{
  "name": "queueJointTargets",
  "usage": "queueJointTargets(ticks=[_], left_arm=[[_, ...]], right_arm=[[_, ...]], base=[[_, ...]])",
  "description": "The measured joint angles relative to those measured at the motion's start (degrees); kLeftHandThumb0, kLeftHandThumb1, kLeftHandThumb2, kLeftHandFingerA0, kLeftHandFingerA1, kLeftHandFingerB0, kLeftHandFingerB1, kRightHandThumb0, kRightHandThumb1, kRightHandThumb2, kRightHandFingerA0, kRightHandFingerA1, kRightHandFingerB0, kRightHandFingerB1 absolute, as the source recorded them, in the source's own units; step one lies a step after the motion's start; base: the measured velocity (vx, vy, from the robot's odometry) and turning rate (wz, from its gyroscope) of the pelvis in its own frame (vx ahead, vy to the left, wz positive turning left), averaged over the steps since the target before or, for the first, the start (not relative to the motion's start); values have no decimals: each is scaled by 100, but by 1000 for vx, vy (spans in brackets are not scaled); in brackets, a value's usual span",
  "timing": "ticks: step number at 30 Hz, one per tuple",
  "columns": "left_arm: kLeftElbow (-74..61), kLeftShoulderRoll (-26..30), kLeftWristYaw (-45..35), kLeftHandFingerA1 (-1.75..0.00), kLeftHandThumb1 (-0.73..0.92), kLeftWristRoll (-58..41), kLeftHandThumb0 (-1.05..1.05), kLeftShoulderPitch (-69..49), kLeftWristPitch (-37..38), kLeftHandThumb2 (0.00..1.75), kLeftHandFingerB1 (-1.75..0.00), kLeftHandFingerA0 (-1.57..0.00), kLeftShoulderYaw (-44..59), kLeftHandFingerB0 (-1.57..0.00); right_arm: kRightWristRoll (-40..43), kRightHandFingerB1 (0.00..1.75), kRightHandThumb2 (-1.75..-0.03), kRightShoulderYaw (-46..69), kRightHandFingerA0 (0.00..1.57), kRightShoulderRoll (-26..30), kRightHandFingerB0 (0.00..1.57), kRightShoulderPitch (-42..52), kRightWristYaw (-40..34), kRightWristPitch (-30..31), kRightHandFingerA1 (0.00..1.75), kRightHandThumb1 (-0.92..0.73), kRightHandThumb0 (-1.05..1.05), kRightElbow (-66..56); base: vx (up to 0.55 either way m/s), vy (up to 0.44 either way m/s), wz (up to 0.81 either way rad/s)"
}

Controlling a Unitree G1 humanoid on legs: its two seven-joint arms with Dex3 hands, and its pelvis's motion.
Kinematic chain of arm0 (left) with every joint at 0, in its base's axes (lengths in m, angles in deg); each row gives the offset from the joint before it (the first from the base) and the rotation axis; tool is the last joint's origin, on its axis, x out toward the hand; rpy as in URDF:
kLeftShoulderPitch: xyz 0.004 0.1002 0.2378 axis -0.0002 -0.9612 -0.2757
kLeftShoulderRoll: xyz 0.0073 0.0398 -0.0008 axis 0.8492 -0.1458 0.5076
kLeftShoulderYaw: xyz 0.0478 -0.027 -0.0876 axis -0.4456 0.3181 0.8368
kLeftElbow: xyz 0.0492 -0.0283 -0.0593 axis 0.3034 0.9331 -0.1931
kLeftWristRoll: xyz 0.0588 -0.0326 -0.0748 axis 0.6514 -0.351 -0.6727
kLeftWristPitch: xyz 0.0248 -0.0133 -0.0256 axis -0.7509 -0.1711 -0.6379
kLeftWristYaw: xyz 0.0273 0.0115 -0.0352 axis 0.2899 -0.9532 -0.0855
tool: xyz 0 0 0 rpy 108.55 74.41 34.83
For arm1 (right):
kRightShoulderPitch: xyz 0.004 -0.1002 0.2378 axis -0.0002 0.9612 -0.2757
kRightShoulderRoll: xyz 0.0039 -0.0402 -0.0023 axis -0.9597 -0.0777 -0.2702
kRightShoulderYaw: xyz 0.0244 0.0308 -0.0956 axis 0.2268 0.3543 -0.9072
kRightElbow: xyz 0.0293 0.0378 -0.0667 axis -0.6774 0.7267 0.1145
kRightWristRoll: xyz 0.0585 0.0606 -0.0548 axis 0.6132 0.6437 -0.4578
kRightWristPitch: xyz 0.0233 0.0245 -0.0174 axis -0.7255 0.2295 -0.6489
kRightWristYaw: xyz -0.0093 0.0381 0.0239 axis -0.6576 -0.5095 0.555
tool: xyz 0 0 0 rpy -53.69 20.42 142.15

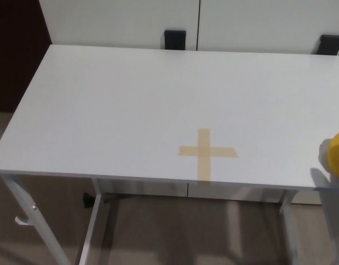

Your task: The robot uses its right hand to push the yellow duck toy to the center of the white desk.

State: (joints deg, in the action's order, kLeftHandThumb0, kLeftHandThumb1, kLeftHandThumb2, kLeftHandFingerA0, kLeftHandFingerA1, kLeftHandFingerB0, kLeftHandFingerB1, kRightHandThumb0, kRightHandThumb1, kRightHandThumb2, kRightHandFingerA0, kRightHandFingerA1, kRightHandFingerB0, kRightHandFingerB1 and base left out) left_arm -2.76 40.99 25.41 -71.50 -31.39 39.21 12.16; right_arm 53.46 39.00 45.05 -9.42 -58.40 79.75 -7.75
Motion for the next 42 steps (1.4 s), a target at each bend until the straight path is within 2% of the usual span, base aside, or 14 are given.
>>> queueJointTargets(ticks=[1,2,23,24,35,42], left_arm=[[0,-3,0,-68,62,2,-12,0,0,67,-59,-84,-9,-76],[-1,-8,0,-66,64,4,-12,3,0,66,-58,-84,-16,-74],[3,-100,-1,-68,63,15,-14,62,0,67,-60,-84,-75,-77],[5,-110,-1,-63,67,16,-15,71,0,66,-57,-81,-79,-73],[-8,-115,-1,-66,63,26,-11,82,0,71,-60,-83,-126,-77],[-7,-119,-1,-62,64,29,-14,91,0,65,-58,-81,-135,-74]], right_arm=[[-31,50,-113,-48,1,-1,0,-4,6,-12,51,-55,-36,24],[-61,32,-70,-85,17,-5,16,-4,12,-22,43,-92,-75,45],[-406,33,-71,-510,17,-437,15,-144,-102,-137,43,-92,-75,72],[-431,32,-71,-524,16,-496,14,-142,-151,-165,45,-92,-79,83],[-484,30,-70,-592,14,-923,14,-224,-319,-219,42,-92,-78,45],[-546,32,-70,-648,14,-1188,14,-306,-439,-169,44,-92,-79,-3]], base=[[0,0,0],[0,0,0],[0,0,0],[0,0,0],[0,0,0],[0,0,0]])
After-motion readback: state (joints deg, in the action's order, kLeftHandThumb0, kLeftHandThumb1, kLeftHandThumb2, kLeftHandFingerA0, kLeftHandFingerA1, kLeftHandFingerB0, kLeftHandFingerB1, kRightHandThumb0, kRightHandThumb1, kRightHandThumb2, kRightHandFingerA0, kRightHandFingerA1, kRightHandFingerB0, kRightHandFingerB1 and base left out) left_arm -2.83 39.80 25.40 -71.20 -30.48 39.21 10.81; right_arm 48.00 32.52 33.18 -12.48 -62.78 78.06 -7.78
